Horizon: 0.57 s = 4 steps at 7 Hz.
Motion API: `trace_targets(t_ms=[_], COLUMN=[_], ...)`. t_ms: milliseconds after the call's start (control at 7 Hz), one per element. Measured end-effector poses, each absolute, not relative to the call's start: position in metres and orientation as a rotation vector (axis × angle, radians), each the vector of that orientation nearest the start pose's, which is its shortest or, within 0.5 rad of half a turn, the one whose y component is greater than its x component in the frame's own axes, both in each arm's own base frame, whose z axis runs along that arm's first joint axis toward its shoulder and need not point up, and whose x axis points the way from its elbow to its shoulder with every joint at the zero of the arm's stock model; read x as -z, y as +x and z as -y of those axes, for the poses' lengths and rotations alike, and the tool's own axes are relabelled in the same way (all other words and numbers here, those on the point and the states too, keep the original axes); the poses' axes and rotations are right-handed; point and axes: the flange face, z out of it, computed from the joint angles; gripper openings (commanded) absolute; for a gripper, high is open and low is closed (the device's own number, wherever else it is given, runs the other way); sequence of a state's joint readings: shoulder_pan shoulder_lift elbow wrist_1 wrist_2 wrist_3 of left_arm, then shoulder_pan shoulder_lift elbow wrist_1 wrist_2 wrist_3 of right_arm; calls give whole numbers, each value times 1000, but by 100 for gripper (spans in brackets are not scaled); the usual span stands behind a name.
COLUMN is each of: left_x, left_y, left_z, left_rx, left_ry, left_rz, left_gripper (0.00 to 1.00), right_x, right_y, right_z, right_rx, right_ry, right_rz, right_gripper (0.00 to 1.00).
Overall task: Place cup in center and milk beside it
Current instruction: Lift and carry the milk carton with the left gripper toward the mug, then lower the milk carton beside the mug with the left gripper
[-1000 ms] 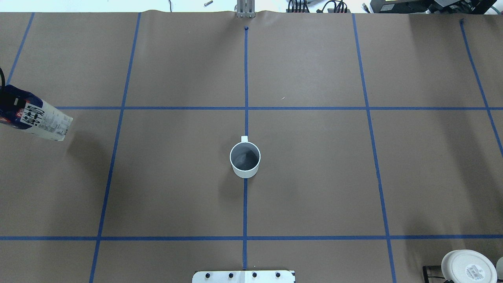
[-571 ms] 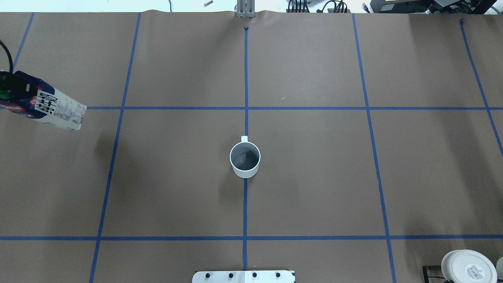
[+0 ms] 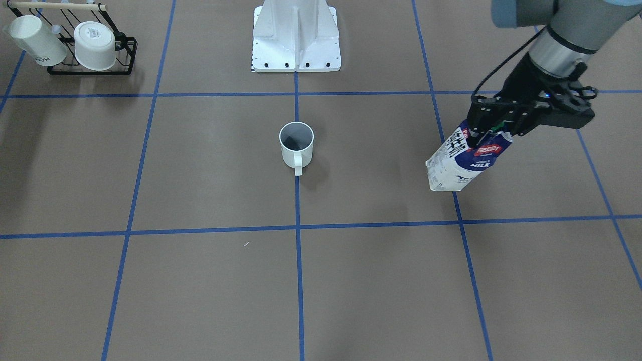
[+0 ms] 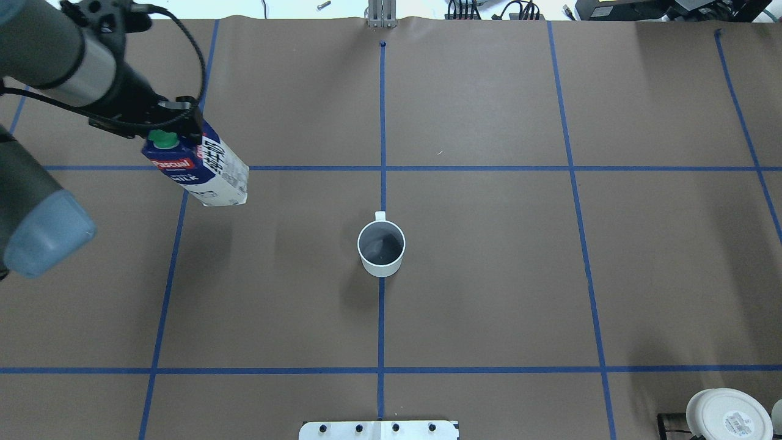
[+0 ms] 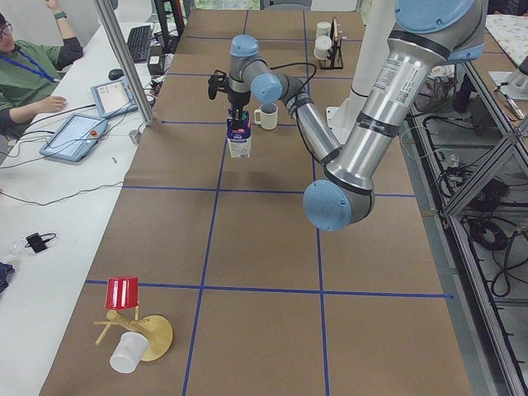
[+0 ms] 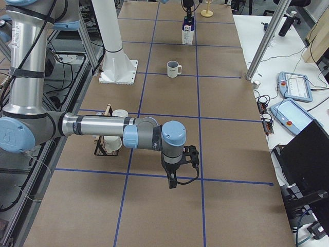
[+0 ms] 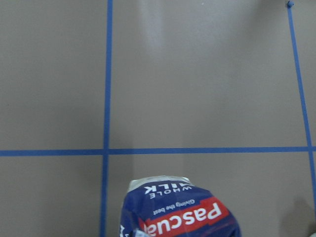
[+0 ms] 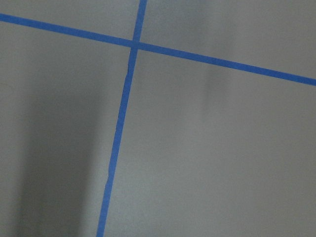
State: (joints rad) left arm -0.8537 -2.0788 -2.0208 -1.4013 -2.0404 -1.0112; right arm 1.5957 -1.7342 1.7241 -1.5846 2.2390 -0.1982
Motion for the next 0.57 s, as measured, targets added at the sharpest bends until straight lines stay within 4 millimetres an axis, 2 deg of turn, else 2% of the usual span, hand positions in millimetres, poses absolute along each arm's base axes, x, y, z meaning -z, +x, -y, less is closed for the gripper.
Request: trace_targets(t_ms=[143,286,429,571], left_x=[-180,-163,-150,-144], left_y=[350,391,425,447], left_z=[467,450,437,429], left_rx=[88,79,67,60], left_ry=[148,137,132,124], left_rz=[-855,-843,-834,-828], left_gripper=[0,0,0,0], right_x=[-676,-683,-687,-689], right_y=[87,92,94,95], right_z=[414,410,408,407], right_rx=[146,134,128,126], right_ry=[43,34,27,24], right_rz=[663,652,642,638], right_gripper=[100,100,100,100])
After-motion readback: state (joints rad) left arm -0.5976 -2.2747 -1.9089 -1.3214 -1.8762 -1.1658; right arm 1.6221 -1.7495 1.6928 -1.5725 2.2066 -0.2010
